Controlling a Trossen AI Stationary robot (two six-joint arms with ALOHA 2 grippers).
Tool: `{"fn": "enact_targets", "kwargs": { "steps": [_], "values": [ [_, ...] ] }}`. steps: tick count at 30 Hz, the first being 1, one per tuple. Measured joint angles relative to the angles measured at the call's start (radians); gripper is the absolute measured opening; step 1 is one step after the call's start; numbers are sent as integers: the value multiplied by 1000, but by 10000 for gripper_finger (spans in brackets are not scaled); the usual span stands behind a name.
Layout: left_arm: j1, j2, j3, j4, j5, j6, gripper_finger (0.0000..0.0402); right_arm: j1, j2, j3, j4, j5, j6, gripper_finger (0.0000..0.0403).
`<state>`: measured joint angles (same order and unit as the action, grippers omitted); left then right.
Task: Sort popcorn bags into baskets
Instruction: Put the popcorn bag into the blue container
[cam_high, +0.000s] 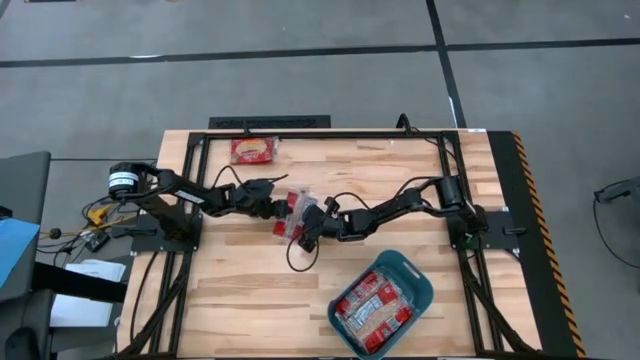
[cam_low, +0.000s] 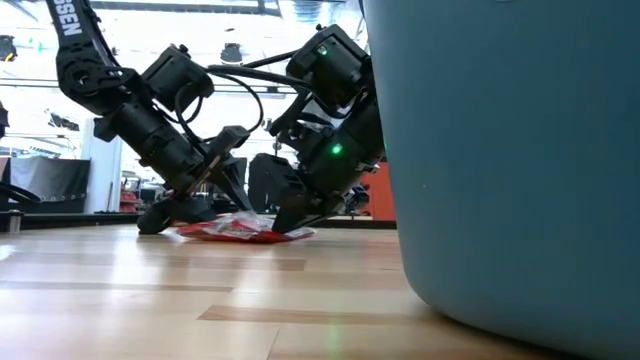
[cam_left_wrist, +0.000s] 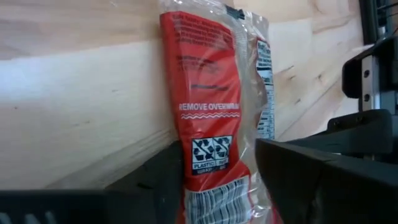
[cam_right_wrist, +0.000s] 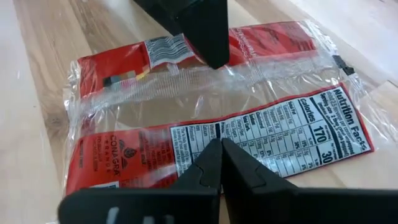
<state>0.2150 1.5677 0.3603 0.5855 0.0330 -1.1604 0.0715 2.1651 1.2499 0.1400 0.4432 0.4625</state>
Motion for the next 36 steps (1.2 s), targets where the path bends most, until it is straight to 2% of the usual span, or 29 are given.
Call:
{"fn": "enact_targets", "kwargs": {
  "steps": [4,9,15,20,23,26,30,33,36],
  "values": [
    [-1,-15,11,-14,8,-1,117,10,-19,0,-38,-2,-26,19],
    [-6,-18,19,-8,41,13,15,46,-136,-3,-158,-4,-70,14],
    [-6,-18,19,39,81,-13,6,118,-344,-2,-420,35,-71,33],
    [-25,-37,22,222,139,-104,2,226,-544,-1,-685,167,2,33],
    [-55,-53,49,341,135,-141,1,300,-652,-1,-847,270,106,22],
    [-96,-73,108,378,134,-157,1,380,-751,-1,-1020,377,249,14],
    [-190,-79,238,302,135,-148,1,478,-844,-1,-1214,456,474,16],
    [-273,-61,383,106,126,-70,0,539,-889,-1,-1328,506,613,29],
    [-356,-17,550,-139,71,36,0,582,-911,-1,-1405,546,714,36]
  ]
}}
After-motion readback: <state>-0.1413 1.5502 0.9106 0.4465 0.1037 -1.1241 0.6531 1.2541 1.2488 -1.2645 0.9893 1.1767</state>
